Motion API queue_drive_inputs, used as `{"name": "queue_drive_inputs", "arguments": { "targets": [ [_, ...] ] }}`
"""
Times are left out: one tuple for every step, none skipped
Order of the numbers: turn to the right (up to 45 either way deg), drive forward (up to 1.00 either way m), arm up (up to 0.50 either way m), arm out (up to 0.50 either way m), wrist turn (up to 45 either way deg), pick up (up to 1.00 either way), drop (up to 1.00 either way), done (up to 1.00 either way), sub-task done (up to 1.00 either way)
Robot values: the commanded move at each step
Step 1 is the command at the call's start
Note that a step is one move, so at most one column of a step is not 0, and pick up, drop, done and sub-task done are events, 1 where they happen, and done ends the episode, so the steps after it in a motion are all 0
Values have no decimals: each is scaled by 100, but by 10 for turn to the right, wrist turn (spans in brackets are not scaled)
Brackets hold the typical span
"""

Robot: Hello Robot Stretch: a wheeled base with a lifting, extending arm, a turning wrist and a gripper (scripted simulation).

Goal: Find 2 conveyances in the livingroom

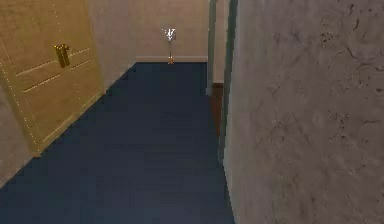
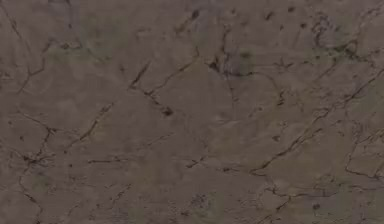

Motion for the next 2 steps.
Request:
{"name": "queue_drive_inputs", "arguments": {
  "targets": [
    [-450,0,0,0,0,0,0,0,0],
    [-420,0,0,0,0,0,0,0,0]
  ]
}}
